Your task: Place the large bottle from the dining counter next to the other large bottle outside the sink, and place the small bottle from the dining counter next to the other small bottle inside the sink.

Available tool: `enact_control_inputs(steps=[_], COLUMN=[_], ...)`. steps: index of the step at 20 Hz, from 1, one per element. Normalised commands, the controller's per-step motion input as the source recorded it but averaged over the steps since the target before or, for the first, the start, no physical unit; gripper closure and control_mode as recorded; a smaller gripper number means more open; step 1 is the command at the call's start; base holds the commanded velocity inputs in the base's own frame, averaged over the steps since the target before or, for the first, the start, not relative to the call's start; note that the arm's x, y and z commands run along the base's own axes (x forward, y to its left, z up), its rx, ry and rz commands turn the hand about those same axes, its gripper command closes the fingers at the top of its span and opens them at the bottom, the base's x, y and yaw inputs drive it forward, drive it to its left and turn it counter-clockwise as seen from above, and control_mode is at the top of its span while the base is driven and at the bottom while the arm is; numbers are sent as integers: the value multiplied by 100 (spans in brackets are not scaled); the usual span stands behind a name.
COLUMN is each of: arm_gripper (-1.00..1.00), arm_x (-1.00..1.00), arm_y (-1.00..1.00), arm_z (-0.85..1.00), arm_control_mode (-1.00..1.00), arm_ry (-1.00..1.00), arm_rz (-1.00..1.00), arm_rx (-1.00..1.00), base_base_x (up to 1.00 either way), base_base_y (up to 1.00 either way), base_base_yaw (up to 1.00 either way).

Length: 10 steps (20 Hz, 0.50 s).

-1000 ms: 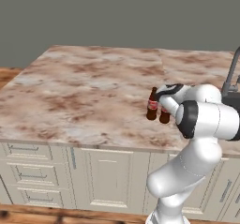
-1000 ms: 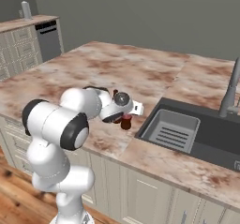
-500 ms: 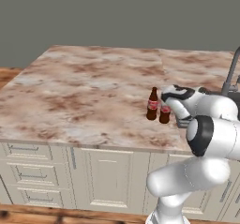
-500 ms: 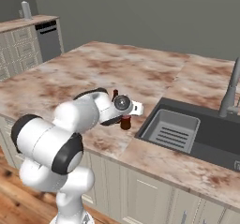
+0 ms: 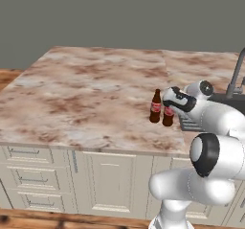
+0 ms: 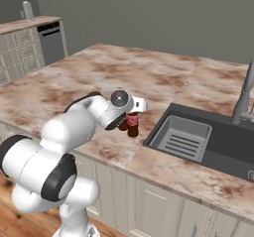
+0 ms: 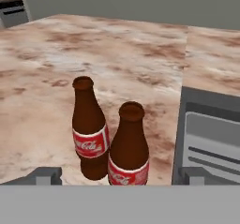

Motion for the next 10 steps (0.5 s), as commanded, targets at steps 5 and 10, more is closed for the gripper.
enact_control_inputs(steps=[5,10], arm_gripper=[-100,-100], arm_x=[-19,-36], arm_y=[42,27], arm_z=[17,3], arm_control_mode=[-100,-100], arm_ry=[12,6], arm_rz=[0,0], arm_rx=[-1,0], base_base_x=[0,0], base_base_y=[0,0], base_base_yaw=[0,0])
